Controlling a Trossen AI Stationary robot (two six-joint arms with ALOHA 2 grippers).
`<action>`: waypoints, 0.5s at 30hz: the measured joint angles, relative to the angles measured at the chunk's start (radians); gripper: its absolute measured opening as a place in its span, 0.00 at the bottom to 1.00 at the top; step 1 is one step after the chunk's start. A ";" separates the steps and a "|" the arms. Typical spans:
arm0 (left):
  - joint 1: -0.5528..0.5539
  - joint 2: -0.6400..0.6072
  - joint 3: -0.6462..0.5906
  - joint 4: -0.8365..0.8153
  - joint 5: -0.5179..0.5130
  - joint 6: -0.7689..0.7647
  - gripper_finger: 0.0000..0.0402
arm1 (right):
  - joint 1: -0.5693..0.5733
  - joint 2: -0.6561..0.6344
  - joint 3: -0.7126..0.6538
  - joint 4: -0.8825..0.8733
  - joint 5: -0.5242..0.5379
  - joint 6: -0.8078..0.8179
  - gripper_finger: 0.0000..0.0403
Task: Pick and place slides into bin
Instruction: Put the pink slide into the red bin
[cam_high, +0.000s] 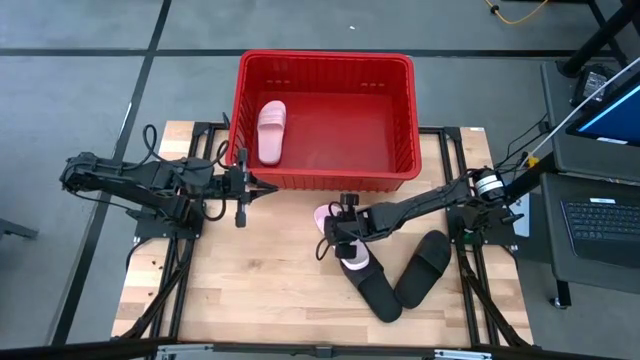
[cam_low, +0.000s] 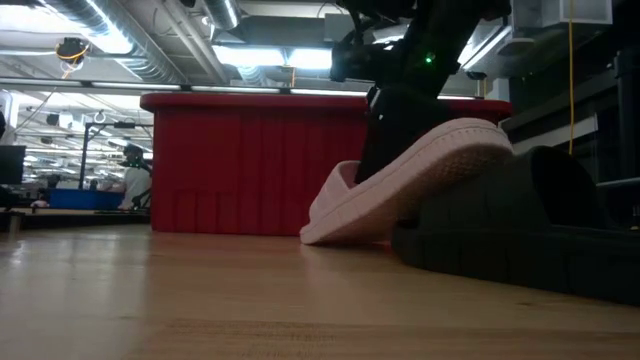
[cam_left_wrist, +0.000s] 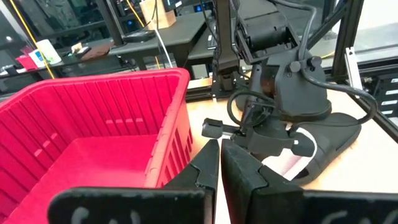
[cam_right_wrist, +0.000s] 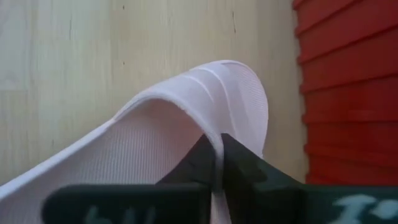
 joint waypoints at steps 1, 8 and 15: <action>0.000 0.000 0.000 0.000 0.000 0.000 0.03 | 0.000 0.000 0.006 -0.005 -0.002 0.000 0.04; 0.000 0.000 0.000 -0.002 0.010 0.010 0.00 | 0.002 0.000 0.165 -0.115 -0.021 -0.003 0.03; 0.000 -0.007 0.000 0.002 0.011 0.026 0.00 | 0.008 -0.002 0.399 -0.218 -0.014 -0.067 0.03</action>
